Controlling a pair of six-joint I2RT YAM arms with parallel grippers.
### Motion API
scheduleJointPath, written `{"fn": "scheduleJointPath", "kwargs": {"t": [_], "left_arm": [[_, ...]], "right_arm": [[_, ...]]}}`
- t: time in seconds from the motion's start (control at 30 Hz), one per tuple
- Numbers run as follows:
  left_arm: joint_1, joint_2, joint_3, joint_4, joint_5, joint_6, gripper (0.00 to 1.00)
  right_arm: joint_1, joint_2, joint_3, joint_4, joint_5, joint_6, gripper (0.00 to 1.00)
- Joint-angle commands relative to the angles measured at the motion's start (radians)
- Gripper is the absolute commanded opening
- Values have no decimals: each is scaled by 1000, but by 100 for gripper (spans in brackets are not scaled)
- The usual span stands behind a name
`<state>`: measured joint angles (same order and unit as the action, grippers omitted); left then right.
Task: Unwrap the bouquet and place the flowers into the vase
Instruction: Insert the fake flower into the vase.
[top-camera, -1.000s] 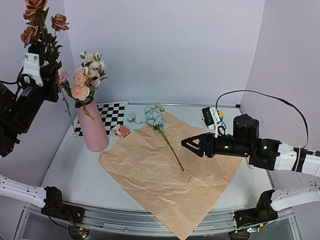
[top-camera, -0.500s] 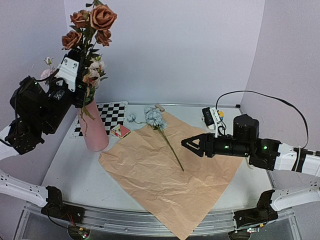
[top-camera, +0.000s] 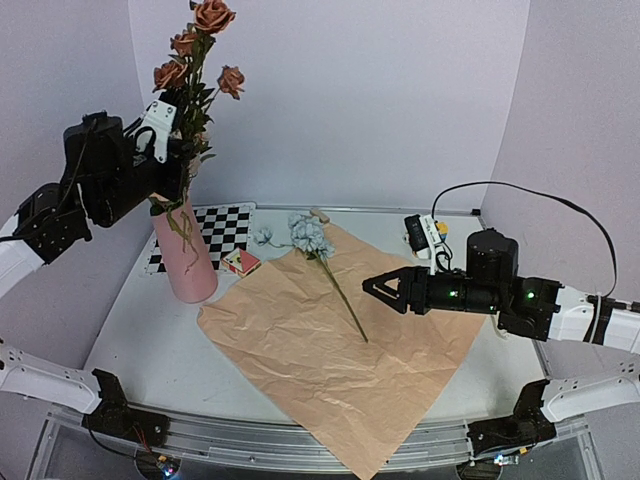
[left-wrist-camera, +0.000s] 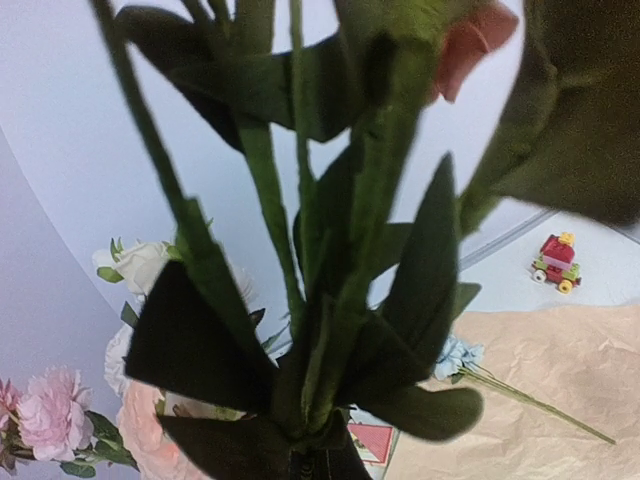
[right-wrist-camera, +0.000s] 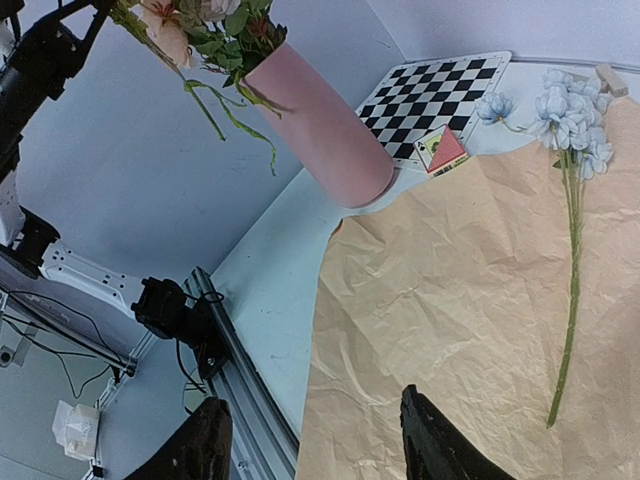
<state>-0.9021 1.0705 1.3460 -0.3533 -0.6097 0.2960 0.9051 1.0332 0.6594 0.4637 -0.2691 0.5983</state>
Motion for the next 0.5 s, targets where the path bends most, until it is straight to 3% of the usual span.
{"fn": "scheduleJointPath", "kwargs": {"t": [0.0, 0.47], "left_arm": [[6, -82, -1, -71, 79, -122, 0], [6, -205, 16, -189, -216, -141, 0]], "right_arm": [[5, -21, 38, 36, -5, -1, 59], [5, 22, 60, 53, -31, 3, 58]]}}
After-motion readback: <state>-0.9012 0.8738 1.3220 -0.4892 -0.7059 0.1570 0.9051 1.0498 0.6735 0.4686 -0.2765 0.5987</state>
